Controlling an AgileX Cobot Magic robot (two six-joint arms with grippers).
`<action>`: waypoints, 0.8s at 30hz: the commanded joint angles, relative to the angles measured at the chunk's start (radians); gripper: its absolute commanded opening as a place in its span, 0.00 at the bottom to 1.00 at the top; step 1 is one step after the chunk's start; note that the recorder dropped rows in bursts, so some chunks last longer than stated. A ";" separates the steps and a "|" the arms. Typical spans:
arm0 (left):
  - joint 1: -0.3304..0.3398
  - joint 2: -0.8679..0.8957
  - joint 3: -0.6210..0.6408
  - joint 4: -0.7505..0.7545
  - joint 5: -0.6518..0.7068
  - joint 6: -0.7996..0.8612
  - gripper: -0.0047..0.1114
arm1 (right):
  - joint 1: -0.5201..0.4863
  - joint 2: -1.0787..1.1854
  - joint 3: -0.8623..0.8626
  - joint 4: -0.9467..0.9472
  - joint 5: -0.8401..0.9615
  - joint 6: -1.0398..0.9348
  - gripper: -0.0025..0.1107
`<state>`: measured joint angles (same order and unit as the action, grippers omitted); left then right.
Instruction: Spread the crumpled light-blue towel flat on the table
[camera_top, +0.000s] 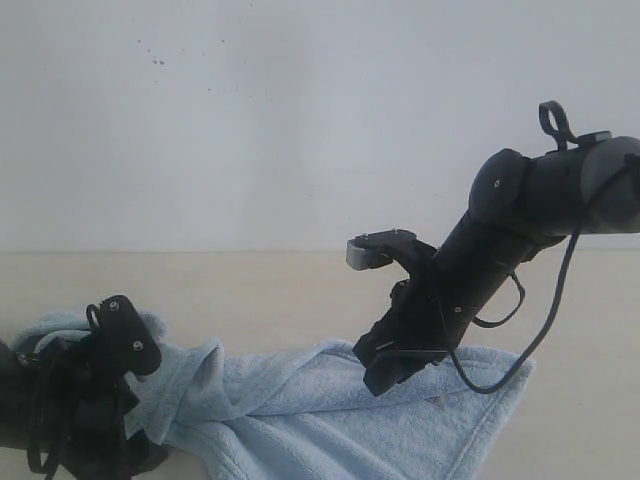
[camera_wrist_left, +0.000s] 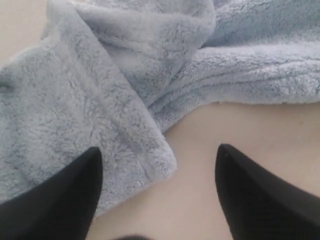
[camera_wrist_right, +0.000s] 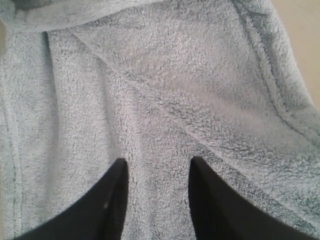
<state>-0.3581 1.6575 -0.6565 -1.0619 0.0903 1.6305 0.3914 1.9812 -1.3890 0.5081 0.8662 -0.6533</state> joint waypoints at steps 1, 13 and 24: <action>-0.003 0.038 0.005 0.004 -0.027 -0.015 0.57 | 0.001 -0.005 -0.005 0.002 -0.006 -0.010 0.36; -0.003 0.097 0.005 -0.001 -0.090 -0.024 0.53 | 0.001 -0.005 -0.005 0.002 -0.031 -0.012 0.36; -0.003 0.092 -0.064 -0.024 -0.017 -0.311 0.53 | 0.001 -0.005 -0.005 0.002 -0.030 -0.012 0.36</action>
<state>-0.3581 1.7532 -0.7059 -1.0626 0.0652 1.4094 0.3914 1.9812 -1.3890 0.5081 0.8382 -0.6533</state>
